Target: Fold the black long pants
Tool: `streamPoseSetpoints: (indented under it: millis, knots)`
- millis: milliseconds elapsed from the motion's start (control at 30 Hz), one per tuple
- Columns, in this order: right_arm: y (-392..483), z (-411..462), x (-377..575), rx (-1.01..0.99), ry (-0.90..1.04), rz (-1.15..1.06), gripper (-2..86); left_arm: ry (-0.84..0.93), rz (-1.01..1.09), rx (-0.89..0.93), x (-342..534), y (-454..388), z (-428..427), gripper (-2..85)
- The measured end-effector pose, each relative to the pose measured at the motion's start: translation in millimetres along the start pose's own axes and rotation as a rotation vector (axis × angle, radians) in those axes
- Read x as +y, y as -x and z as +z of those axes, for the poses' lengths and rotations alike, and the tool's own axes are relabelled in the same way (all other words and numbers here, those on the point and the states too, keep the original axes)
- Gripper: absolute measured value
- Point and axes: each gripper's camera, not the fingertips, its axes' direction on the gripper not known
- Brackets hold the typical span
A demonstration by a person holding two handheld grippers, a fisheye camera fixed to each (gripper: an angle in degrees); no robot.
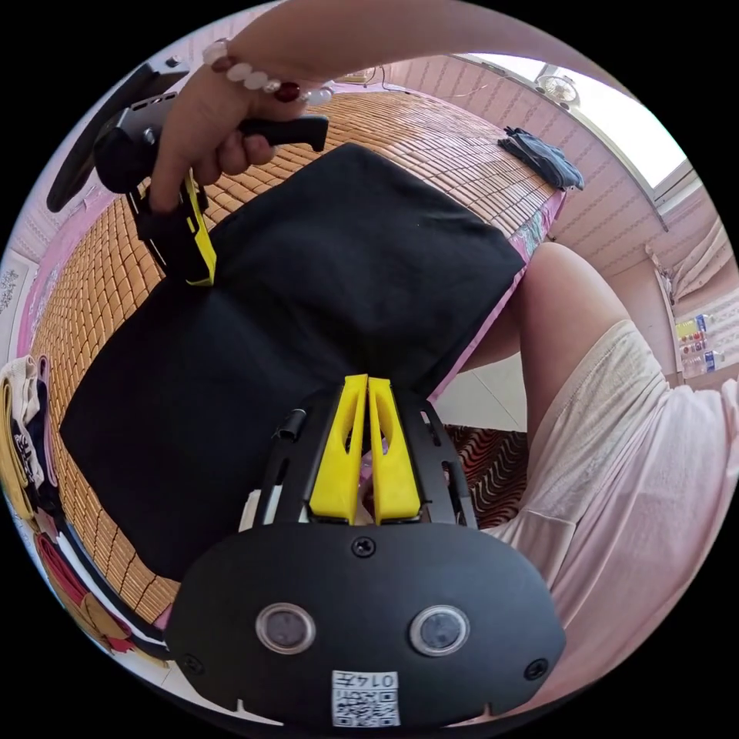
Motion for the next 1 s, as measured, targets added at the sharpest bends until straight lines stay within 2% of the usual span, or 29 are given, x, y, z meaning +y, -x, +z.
streamPoseSetpoints:
  millis: [267, 367, 433, 500, 567, 633, 733, 833, 1000]
  knots:
    - [-30, -21, 40, -0.028, -0.085, 0.058, -0.4, -0.029, 0.048, -0.096, 14, -21, 6, -0.9]
    - [-50, -39, 111, -0.147, -0.278, 0.111, -0.2, -0.043, 0.06, -0.114, 21, -26, 3, -0.6]
    - [-72, -42, 197, -0.221, -0.414, 0.224, 0.5, -0.054, 0.075, -0.094, 27, -28, -4, -0.1]
    - [-87, -30, 269, -0.226, -0.468, 0.368, 1.8, -0.117, 0.092, -0.067, 35, -33, -14, 0.9]
    - [-100, -9, 337, -0.26, -0.475, 0.509, 5.1, -0.2, 0.123, -0.006, 43, -41, -25, 5.8]
    - [-111, 23, 415, -0.391, -0.476, 0.699, 10.7, -0.231, 0.137, 0.044, 43, -48, -27, 8.7]
    - [-113, 60, 477, -0.589, -0.498, 0.872, 12.0, -0.241, 0.184, 0.096, 37, -63, -22, 11.7]
    - [-119, 88, 502, -0.753, -0.522, 0.928, 11.0, -0.21, 0.224, 0.117, 29, -80, -16, 13.3]
    - [-119, 76, 542, -0.827, -0.676, 0.854, 3.3, -0.221, 0.329, 0.064, 20, -106, -28, 14.0]
